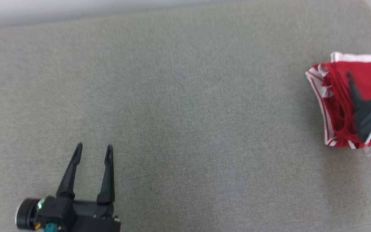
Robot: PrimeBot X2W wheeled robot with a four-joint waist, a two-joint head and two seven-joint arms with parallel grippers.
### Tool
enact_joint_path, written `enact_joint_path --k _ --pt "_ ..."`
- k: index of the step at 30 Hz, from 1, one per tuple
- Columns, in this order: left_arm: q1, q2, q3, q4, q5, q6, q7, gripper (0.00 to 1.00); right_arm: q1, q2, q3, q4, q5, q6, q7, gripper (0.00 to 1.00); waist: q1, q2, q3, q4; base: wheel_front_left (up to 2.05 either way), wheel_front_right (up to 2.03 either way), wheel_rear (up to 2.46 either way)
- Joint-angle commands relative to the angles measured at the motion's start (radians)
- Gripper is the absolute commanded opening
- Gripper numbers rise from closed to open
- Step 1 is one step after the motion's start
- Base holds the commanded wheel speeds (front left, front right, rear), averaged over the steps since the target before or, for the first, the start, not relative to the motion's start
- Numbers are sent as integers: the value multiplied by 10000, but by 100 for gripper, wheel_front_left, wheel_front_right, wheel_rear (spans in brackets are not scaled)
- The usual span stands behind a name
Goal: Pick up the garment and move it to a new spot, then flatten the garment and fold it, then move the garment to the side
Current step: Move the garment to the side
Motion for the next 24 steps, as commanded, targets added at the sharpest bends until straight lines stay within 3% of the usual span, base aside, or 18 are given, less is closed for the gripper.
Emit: enact_joint_path --k 1,14,24 --pt "233 -43 57 58 -67 37 -27 100 314 187 -117 -152 7 -28 -138 100 2 0 -816 228 0 0 0" --pt "1318 -106 931 1063 -466 670 -27 100 3688 2878 -1064 -2145 1401 -28 -1891 100 2 0 -2931 653 0 0 0" --pt "1456 -104 955 1910 -256 539 -27 100 5376 3948 -1619 -1971 1511 -28 -2580 100 2 0 -3613 1117 0 0 0"
